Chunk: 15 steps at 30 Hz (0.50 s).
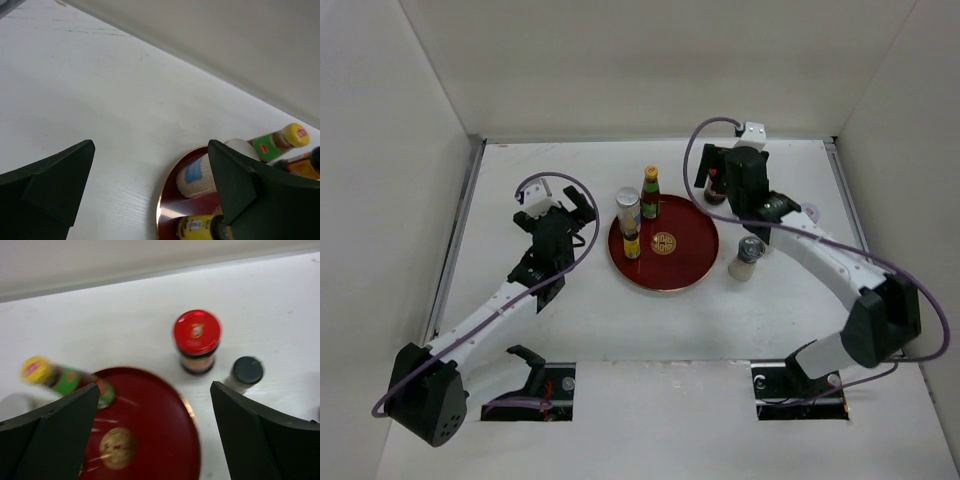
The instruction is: Organize the condiment bottles
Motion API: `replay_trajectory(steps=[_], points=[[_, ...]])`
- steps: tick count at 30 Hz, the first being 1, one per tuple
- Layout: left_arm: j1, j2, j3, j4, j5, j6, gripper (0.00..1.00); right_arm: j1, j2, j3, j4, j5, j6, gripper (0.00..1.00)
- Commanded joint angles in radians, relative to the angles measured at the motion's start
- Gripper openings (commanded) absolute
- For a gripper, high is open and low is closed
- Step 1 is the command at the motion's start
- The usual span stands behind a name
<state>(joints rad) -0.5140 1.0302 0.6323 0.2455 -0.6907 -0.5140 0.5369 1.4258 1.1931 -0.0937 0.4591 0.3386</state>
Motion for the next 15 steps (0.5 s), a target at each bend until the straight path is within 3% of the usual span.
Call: replay_trajectory(steps=[1, 6, 7, 9, 12, 13, 15], points=[[0.044, 0.027, -0.049, 0.138, 0.025, -0.046, 1.0, -0.076, 0.125, 0.156, -0.113, 0.004, -0.084, 1.0], [0.045, 0.074, -0.08, 0.141, 0.01, -0.092, 1.0, -0.165, 0.333, 0.351, -0.169, -0.059, -0.13, 1.0], [0.042, 0.077, -0.082, 0.124, 0.002, -0.09, 0.95, -0.176, 0.366, 0.381, -0.184, -0.083, -0.127, 1.0], [0.044, 0.085, -0.1, 0.121, -0.006, -0.093, 0.63, -0.194, 0.429, 0.436, -0.211, -0.128, -0.127, 1.0], [0.05, 0.099, -0.114, 0.129, -0.009, -0.116, 0.33, -0.205, 0.485, 0.491, -0.241, -0.138, -0.139, 1.0], [0.05, 0.109, -0.117, 0.129, -0.023, -0.129, 0.27, -0.209, 0.501, 0.505, -0.247, -0.143, -0.141, 1.0], [0.053, 0.131, -0.121, 0.13, -0.049, -0.15, 0.25, -0.217, 0.516, 0.514, -0.258, -0.152, -0.142, 1.0]])
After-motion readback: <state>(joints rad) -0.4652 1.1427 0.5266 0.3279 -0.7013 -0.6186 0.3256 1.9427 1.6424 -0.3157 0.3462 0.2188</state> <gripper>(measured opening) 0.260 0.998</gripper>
